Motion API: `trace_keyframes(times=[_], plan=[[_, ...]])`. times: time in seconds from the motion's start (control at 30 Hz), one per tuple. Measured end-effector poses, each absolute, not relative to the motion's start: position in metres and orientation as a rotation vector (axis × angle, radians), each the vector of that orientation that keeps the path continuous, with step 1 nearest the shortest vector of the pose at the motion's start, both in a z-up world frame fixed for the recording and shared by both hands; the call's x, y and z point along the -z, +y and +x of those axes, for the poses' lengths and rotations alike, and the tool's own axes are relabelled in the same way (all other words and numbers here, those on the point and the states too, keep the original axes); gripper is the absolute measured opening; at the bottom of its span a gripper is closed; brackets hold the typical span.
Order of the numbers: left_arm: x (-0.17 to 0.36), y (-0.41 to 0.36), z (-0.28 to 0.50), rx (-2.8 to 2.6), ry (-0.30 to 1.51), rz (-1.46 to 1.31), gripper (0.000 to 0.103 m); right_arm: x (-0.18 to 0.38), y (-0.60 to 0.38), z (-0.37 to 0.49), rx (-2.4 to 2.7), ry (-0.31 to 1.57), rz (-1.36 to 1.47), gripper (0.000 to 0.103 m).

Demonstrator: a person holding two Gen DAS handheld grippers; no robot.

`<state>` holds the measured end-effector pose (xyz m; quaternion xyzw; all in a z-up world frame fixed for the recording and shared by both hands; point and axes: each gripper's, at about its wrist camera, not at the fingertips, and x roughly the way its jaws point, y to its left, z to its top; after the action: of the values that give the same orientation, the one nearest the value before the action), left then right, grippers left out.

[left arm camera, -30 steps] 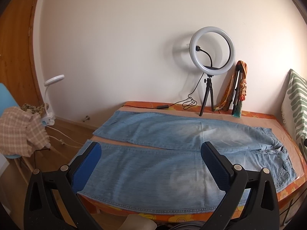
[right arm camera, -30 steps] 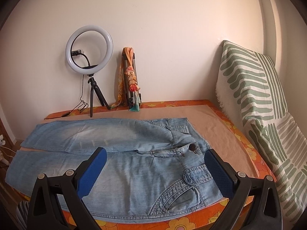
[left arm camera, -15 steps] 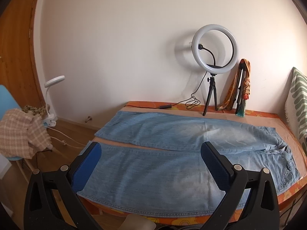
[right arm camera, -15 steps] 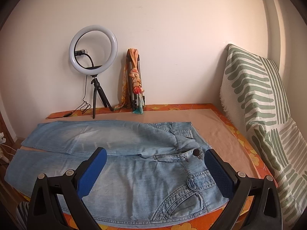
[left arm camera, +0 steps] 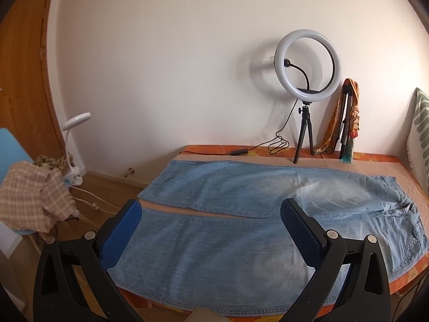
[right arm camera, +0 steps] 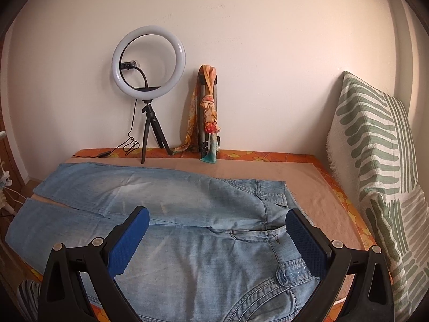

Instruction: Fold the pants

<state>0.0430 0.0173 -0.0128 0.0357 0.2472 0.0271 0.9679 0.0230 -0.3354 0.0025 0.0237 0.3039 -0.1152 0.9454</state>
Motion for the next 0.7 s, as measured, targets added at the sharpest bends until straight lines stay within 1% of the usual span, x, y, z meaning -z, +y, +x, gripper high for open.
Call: trace_keyframes(times=[0.37,0.57,0.7], plan=[[0.017,0.013,0.074,-0.062,0.496,0.124,0.103,0.007,-0.329,0.078,0.161,0.639,0.015,0.103],[0.032,0.016,0.106,-0.077,0.526,0.154,0.103,0.018,-0.334,0.115,0.044,0.619,0.036,0.103],[0.046,0.025,0.135,-0.063,0.575,0.158,0.103,0.027,-0.338,0.148,-0.029,0.640,0.075,0.103]])
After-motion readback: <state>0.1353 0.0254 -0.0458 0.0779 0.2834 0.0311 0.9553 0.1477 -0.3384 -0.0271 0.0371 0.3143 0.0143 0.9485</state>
